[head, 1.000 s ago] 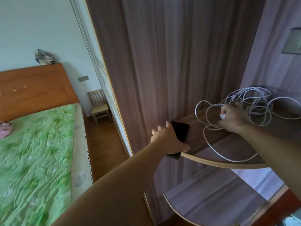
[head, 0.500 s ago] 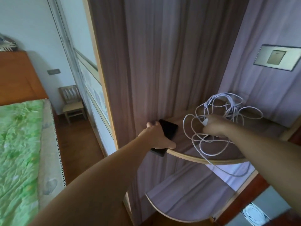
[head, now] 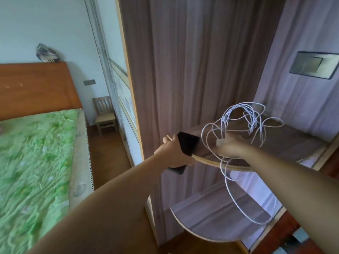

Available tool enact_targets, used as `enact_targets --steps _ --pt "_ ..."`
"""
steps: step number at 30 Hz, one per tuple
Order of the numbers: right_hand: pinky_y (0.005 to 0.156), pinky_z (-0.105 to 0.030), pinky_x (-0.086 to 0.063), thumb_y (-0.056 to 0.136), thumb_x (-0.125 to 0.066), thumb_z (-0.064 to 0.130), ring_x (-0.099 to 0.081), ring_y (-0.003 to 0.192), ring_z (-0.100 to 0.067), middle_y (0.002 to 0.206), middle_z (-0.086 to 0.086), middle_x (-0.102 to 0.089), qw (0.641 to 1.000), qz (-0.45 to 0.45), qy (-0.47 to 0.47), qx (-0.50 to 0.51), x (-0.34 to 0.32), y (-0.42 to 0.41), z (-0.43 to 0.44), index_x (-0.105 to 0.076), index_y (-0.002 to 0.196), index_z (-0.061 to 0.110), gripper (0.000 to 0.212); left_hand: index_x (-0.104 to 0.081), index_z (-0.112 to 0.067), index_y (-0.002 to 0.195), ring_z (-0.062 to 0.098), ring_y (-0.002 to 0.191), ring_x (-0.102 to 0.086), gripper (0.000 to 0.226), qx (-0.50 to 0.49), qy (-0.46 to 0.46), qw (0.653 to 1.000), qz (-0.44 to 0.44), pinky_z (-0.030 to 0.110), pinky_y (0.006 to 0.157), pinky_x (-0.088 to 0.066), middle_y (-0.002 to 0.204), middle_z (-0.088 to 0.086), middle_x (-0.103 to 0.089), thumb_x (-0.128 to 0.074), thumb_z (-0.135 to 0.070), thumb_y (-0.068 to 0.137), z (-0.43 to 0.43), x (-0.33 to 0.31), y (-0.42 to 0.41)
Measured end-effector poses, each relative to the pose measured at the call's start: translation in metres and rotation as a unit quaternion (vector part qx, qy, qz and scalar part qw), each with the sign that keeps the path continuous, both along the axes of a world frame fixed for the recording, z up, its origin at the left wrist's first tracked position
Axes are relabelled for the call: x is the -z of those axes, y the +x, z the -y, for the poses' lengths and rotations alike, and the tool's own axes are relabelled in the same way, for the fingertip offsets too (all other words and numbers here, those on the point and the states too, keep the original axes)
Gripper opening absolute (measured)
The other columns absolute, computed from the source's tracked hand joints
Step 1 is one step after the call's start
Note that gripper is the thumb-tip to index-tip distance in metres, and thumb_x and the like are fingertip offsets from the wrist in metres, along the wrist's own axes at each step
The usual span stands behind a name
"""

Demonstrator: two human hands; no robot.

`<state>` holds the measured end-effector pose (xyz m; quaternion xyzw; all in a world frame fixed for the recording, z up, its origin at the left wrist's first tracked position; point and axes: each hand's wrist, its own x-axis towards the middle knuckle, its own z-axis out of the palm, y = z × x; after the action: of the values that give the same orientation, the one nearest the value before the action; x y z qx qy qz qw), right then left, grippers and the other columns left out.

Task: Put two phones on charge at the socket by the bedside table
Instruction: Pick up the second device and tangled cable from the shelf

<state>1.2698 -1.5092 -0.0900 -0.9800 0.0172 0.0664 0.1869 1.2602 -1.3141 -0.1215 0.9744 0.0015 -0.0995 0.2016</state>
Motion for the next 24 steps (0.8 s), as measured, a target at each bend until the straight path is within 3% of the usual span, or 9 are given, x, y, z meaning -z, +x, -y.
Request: enact_targets --steps 2,4,7,10,11,13,17,20,24 --pt "0.082 -0.026 -0.044 0.085 -0.053 0.04 -0.058 0.112 -0.029 0.113 -0.012 -0.065 1.0 -0.009 0.006 -0.011 0.0 -0.007 -0.001 -0.066 0.093 0.015 0.029 -0.023 -0.034 0.144 0.033 0.114 -0.045 0.105 -0.006 0.006 1.0 0.001 0.038 0.088 -0.042 0.131 0.006 -0.04 -0.053 -0.061 0.047 0.002 0.0 -0.017" --pt "0.083 -0.027 -0.045 0.079 -0.055 0.039 -0.059 0.112 -0.03 0.118 -0.014 -0.063 1.0 -0.01 0.015 -0.012 0.006 -0.011 0.001 -0.065 0.107 0.01 0.042 -0.017 -0.034 0.145 0.033 0.116 -0.045 0.108 -0.033 -0.015 0.999 0.003 0.036 0.08 -0.04 0.133 0.006 -0.037 -0.055 -0.059 0.047 0.005 -0.006 -0.04" --pt "0.081 -0.029 -0.046 0.077 -0.067 0.026 -0.062 0.103 -0.032 0.116 -0.012 -0.063 0.997 0.004 0.075 -0.023 0.009 -0.02 0.005 -0.061 0.114 0.01 0.041 -0.018 -0.033 0.148 0.03 0.11 -0.044 0.117 -0.062 -0.026 0.998 0.01 0.038 0.075 -0.043 0.134 0.007 -0.041 -0.055 -0.063 0.041 0.01 -0.011 -0.067" --pt "0.058 -0.023 -0.038 0.075 -0.07 0.025 -0.056 0.075 -0.019 0.098 -0.008 -0.063 0.99 0.054 0.129 -0.003 0.009 -0.028 0.011 -0.062 0.099 0.015 0.028 -0.017 -0.035 0.148 0.029 0.111 -0.043 0.116 -0.078 -0.041 0.996 0.018 0.039 0.078 -0.047 0.131 0.005 -0.043 -0.058 -0.06 0.043 0.011 -0.017 -0.088" --pt "0.056 -0.023 -0.036 0.076 -0.068 0.026 -0.054 0.073 -0.018 0.098 -0.007 -0.062 0.991 0.057 0.124 -0.003 0.011 -0.029 0.011 -0.059 0.096 0.017 0.024 -0.016 -0.035 0.148 0.03 0.114 -0.043 0.113 -0.089 -0.046 0.995 0.021 0.041 0.079 -0.048 0.13 0.005 -0.043 -0.061 -0.058 0.046 0.01 -0.019 -0.093" --pt "0.064 -0.025 -0.037 0.079 -0.065 0.029 -0.054 0.082 -0.023 0.103 -0.008 -0.062 0.994 0.052 0.099 -0.011 0.013 -0.031 0.012 -0.054 0.091 0.019 0.019 -0.018 -0.034 0.146 0.028 0.112 -0.044 0.107 -0.112 -0.053 0.992 0.03 0.039 0.076 -0.049 0.131 0.006 -0.042 -0.066 -0.053 0.052 0.007 -0.02 -0.102" --pt "0.071 -0.029 -0.042 0.076 -0.064 0.048 -0.063 0.098 -0.029 0.107 -0.004 -0.065 0.996 0.083 0.04 -0.018 0.016 -0.039 0.008 -0.052 0.097 0.025 0.034 -0.022 -0.027 0.145 0.024 0.098 -0.048 0.096 -0.139 -0.075 0.986 0.046 0.033 0.068 -0.047 0.13 0.008 -0.038 -0.073 -0.046 0.066 0.004 -0.018 -0.11" --pt "0.069 -0.031 -0.039 0.08 -0.061 0.038 -0.062 0.105 -0.032 0.11 -0.003 -0.064 0.99 0.136 0.02 -0.011 0.022 -0.045 0.002 -0.053 0.105 0.024 0.029 -0.023 -0.025 0.145 0.023 0.092 -0.051 0.092 -0.141 -0.085 0.984 0.064 0.03 0.066 -0.049 0.122 0.006 -0.034 -0.074 -0.042 0.071 0.006 -0.018 -0.119" --pt "0.067 -0.032 -0.04 0.079 -0.066 0.022 -0.061 0.099 -0.034 0.11 -0.008 -0.062 0.983 0.173 0.004 -0.063 0.033 -0.054 0.002 -0.048 0.104 0.019 0.031 -0.023 -0.026 0.145 0.022 0.089 -0.051 0.093 -0.137 -0.086 0.985 0.065 0.031 0.068 -0.051 0.114 0.002 -0.03 -0.075 -0.042 0.069 0.009 -0.012 -0.129"
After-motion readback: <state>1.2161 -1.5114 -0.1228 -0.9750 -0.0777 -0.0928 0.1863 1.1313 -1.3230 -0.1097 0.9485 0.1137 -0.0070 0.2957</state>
